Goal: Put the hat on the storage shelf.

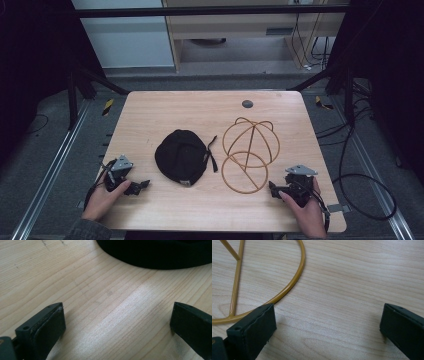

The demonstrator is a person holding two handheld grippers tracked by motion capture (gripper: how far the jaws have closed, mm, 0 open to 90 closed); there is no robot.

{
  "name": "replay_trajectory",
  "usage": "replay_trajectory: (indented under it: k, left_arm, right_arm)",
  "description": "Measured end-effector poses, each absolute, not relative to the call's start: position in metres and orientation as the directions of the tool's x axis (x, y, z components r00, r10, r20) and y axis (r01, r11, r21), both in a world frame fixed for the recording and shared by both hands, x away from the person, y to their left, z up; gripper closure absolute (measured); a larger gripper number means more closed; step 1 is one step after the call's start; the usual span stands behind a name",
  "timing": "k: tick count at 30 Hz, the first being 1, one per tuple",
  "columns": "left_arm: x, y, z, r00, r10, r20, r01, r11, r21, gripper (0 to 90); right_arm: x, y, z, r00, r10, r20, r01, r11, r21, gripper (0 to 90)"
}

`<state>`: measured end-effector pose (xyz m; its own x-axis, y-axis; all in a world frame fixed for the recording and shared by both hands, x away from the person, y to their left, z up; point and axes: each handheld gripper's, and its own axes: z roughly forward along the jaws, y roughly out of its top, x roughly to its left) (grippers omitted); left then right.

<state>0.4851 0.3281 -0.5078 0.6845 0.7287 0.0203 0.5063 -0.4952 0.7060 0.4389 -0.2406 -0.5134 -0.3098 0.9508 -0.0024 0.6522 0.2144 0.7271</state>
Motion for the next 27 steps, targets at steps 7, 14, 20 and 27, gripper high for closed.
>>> replay_trajectory:
  k: [7, 14, 20, 27]
  left_arm:
    - [0.481, 0.328, -0.506, 0.672, 0.741, 0.019, 0.524, -0.493, 0.695, 0.0]
    - [0.472, 0.326, -0.498, 0.682, 0.731, 0.022, 0.501, -0.489, 0.714, 3.1]
    - [0.465, 0.321, -0.491, 0.698, 0.715, 0.027, 0.475, -0.492, 0.729, 3.1]
    - [0.459, 0.305, -0.48, 0.723, 0.69, 0.02, 0.466, -0.509, 0.724, 4.0]
  right_arm:
    - [0.439, -0.241, -0.513, -0.309, 0.951, -0.003, 0.652, 0.214, 0.727, 0.7]
    - [0.439, -0.24, -0.513, -0.306, 0.952, 0.0, 0.654, 0.21, 0.727, 0.7]
    - [0.438, -0.24, -0.513, -0.306, 0.952, 0.002, 0.655, 0.209, 0.726, 0.7]
    - [0.438, -0.24, -0.513, -0.303, 0.953, 0.004, 0.656, 0.205, 0.726, 0.7]
